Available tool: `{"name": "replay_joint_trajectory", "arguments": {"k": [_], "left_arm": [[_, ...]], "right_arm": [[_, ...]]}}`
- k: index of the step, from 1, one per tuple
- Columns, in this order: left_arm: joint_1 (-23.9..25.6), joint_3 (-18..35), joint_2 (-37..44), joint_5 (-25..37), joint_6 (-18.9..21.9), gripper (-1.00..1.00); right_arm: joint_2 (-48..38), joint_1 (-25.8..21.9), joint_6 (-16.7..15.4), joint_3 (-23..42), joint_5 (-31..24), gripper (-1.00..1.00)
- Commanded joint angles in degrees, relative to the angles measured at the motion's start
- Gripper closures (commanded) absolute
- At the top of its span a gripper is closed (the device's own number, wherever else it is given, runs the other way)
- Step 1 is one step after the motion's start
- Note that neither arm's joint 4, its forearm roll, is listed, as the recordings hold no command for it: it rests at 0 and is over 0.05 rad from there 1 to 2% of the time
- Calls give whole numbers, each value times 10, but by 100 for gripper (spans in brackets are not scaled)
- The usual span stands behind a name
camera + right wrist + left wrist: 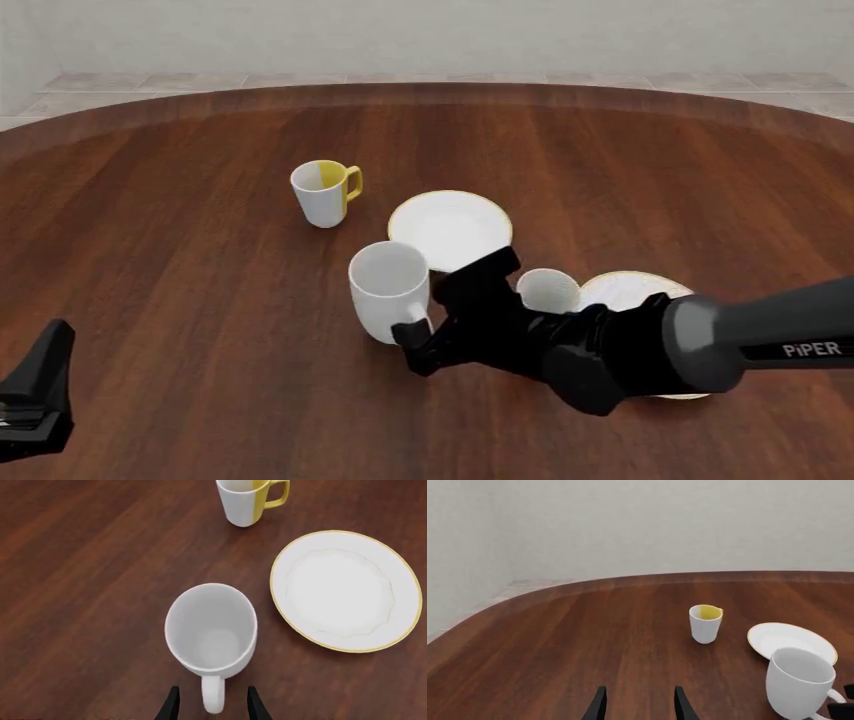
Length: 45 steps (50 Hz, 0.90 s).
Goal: Put the white mug on the left plate.
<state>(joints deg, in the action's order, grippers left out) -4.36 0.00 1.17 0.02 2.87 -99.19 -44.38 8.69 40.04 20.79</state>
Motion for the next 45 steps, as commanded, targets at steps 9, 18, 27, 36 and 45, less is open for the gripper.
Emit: {"name": "replay_joint_trajectory", "arguments": {"k": [9, 18, 27, 36, 45], "left_arm": [[2, 0, 3, -1, -1, -100], [2, 0, 2, 0, 0, -100], [1, 0, -2, 4, 1, -100], [0, 0, -2, 4, 0, -100], [0, 0, -2, 3, 0, -100]], "right_arm": [[-15, 6, 4, -1, 6, -100], [-23, 5, 8, 2, 9, -100], [-31, -1, 12, 4, 14, -100], [-36, 2, 8, 1, 21, 100], [-28, 3, -7, -3, 24, 100]]}}
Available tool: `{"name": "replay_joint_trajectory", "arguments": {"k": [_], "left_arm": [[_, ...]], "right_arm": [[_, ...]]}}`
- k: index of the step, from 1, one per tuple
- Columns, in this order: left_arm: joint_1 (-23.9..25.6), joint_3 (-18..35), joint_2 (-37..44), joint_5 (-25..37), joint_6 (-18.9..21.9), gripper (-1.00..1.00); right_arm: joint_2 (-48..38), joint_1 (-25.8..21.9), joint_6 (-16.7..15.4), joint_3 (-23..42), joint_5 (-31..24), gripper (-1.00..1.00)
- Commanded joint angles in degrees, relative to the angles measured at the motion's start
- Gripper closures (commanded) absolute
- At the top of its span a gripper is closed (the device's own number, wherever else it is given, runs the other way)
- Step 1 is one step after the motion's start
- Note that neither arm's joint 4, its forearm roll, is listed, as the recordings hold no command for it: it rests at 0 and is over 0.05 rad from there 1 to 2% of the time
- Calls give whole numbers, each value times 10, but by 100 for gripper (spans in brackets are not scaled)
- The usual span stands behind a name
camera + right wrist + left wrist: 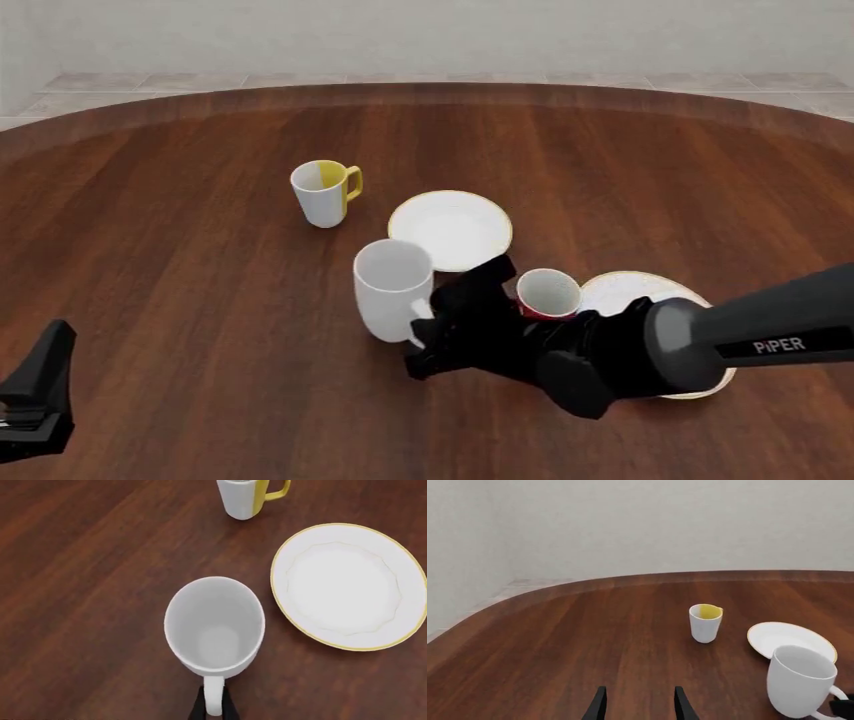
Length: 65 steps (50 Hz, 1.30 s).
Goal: Put the white mug on the left plate.
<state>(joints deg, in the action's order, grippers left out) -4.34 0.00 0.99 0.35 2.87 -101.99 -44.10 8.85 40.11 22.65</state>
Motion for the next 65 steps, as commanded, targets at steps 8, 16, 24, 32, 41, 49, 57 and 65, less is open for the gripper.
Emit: {"name": "replay_joint_trajectory", "arguments": {"k": [8, 16, 24, 32, 41, 49, 57, 65], "left_arm": [[-2, 0, 0, 0, 0, -100], [0, 0, 1, -2, 0, -100], [0, 0, 2, -2, 0, -100], [0, 0, 0, -1, 1, -100], [-1, 0, -5, 3, 1, -100], [-4, 0, -7, 6, 2, -100], [-3, 0, -8, 9, 2, -100], [-8, 0, -9, 10, 0, -100]], "right_arm": [[11, -2, -30, -3, -2, 100], [44, 2, -34, 1, -24, 100], [54, 0, -38, 11, -42, 100], [76, -3, -50, 30, -78, 100], [112, 14, -66, 55, -128, 100], [130, 29, -65, 84, -168, 100], [136, 41, -69, 106, -194, 100], [131, 45, -75, 141, -223, 100]]}}
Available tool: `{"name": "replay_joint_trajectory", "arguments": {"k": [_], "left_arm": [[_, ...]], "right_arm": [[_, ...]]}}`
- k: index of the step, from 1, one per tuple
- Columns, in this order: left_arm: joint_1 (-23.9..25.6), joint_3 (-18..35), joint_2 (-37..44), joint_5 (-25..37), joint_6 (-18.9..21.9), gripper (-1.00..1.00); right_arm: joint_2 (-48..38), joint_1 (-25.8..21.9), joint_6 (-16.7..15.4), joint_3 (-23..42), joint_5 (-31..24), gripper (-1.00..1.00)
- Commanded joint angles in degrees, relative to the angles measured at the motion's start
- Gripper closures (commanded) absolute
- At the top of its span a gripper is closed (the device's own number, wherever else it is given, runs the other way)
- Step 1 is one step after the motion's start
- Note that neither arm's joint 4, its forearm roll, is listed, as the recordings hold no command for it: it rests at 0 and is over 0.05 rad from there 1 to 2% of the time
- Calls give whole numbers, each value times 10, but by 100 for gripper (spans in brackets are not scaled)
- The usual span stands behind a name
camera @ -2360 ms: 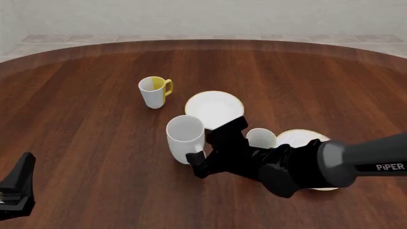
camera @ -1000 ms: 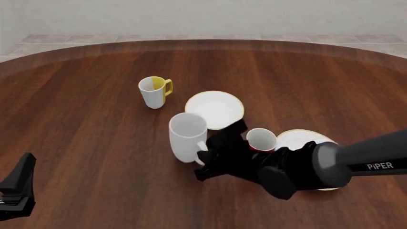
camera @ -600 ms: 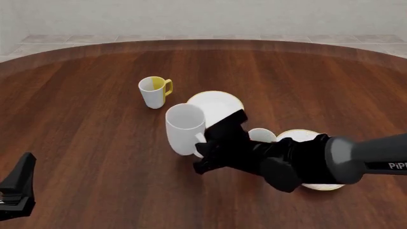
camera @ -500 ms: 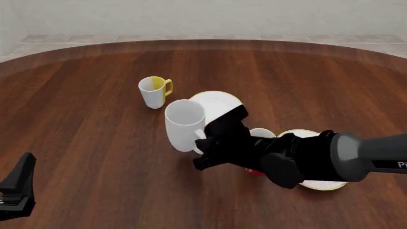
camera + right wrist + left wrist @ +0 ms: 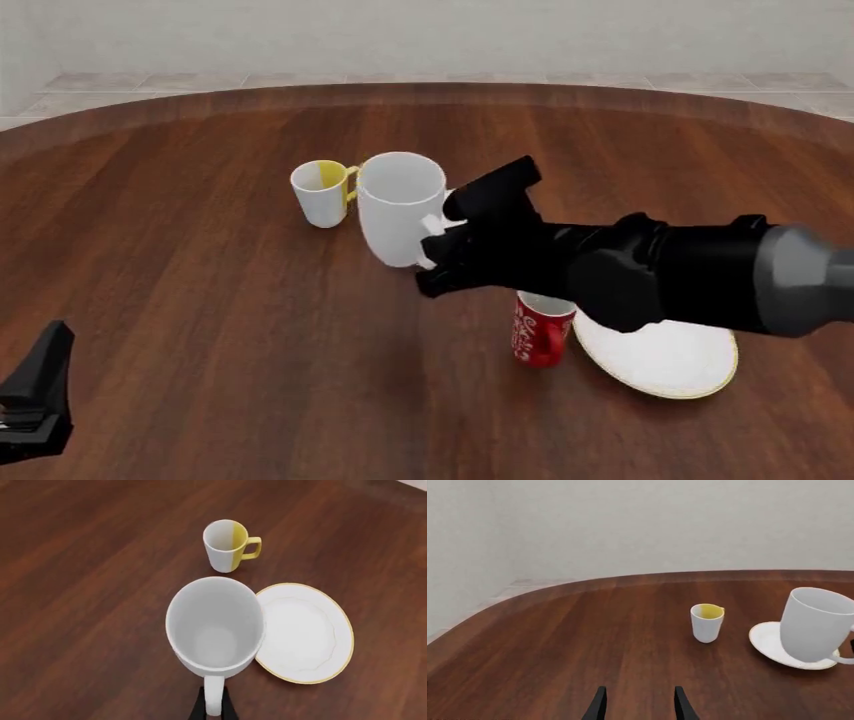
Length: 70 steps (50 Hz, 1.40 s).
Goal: Put the white mug on the left plate.
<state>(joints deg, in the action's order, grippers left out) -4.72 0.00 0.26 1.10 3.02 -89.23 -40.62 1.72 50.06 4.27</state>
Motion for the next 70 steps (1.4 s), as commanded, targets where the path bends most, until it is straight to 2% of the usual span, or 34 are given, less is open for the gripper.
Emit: {"name": "replay_joint_trajectory", "arguments": {"k": [1, 5, 11, 22, 30, 38, 54, 70], "left_arm": [[-5, 0, -2, 3, -2, -100], [-6, 0, -2, 4, -4, -100], [-7, 0, -2, 4, -6, -100], [-13, 0, -2, 8, -7, -100], [-16, 0, -2, 7, -7, -100], [-16, 0, -2, 7, -5, -100], [-12, 0, -2, 4, -3, -100], [-11, 0, -2, 6, 1, -100]], "right_arm": [[2, 10, -4, 45, -41, 100], [-6, -2, 10, 60, -54, 100], [-5, 1, 7, 84, -75, 100], [-22, 37, 1, 130, -104, 100], [-43, 48, -1, 138, -100, 100], [-63, 58, 12, 157, -110, 100], [-98, 110, -5, 197, -128, 100], [-141, 138, 1, 214, -121, 100]]}}
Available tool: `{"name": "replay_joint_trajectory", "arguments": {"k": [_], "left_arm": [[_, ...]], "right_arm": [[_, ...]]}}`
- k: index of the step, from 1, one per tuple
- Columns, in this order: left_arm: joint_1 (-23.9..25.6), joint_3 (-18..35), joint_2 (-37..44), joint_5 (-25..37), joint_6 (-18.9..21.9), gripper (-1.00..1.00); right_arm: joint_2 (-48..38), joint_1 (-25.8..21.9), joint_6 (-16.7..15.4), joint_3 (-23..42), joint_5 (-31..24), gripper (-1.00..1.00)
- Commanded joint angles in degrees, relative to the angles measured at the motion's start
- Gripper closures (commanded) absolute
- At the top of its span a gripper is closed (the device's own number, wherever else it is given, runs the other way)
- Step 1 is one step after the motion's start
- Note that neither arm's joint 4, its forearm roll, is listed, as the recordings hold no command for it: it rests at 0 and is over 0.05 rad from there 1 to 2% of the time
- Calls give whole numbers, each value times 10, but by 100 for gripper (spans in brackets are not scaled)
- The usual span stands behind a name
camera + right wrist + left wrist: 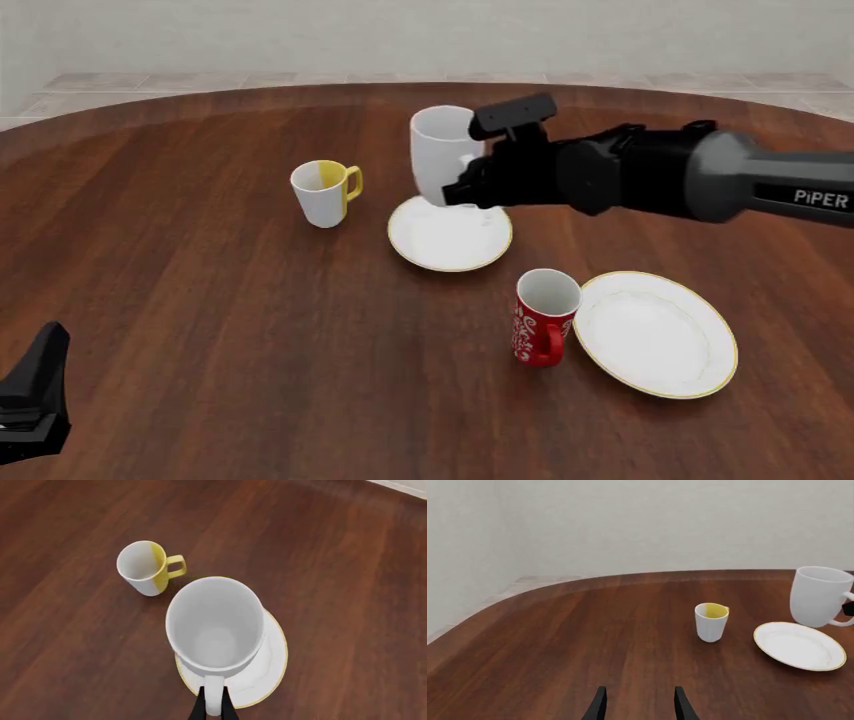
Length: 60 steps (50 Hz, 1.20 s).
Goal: Put the white mug on the left plate.
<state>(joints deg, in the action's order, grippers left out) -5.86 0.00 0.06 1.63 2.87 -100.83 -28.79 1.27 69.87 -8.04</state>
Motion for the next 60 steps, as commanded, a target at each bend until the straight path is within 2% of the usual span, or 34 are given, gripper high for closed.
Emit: {"name": "replay_joint_trajectory", "arguments": {"k": [1, 32, 60], "left_arm": [[1, 0, 0, 0, 2, -100], [2, 0, 0, 4, 6, -100], [1, 0, 2, 4, 7, -100]], "right_arm": [[-29, 25, 4, 17, 3, 100], [-91, 55, 8, 16, 37, 100], [-114, 37, 15, 13, 58, 100]]}}
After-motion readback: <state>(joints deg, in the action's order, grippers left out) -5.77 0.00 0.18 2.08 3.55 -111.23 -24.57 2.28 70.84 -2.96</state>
